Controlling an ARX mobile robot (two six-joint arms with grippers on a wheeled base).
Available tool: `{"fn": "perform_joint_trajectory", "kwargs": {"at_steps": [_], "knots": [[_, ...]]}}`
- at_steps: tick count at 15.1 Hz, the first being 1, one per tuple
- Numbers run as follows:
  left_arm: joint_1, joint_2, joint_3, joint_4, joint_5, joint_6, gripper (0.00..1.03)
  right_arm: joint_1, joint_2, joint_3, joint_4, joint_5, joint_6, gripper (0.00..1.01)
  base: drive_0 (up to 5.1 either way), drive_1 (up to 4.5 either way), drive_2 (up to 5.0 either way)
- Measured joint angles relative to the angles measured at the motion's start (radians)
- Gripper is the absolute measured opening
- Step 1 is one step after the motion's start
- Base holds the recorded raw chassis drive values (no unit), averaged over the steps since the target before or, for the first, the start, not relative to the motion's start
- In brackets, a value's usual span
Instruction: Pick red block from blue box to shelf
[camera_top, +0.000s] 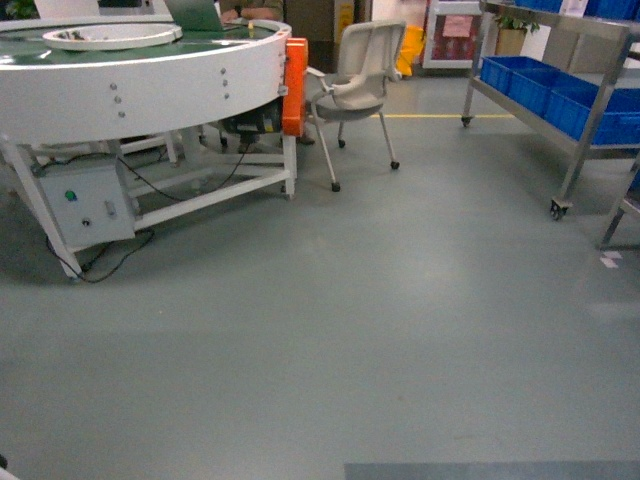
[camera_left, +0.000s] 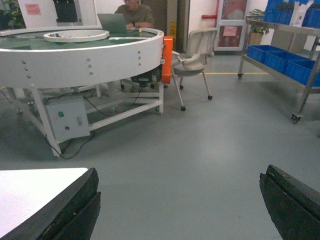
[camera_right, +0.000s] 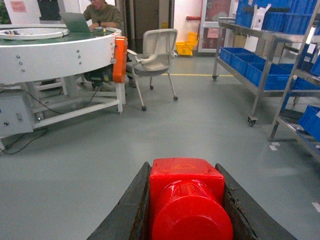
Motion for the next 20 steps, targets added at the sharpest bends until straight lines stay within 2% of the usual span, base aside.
{"fn": "perform_joint_trajectory", "kwargs": {"at_steps": [20], "knots": [[0.000, 0.000, 0.000, 0.001, 0.000, 0.000, 0.98, 0.000, 0.000, 0.000, -0.001, 0.000, 0.000, 0.28, 2.4, 2.40, -5.1]]}}
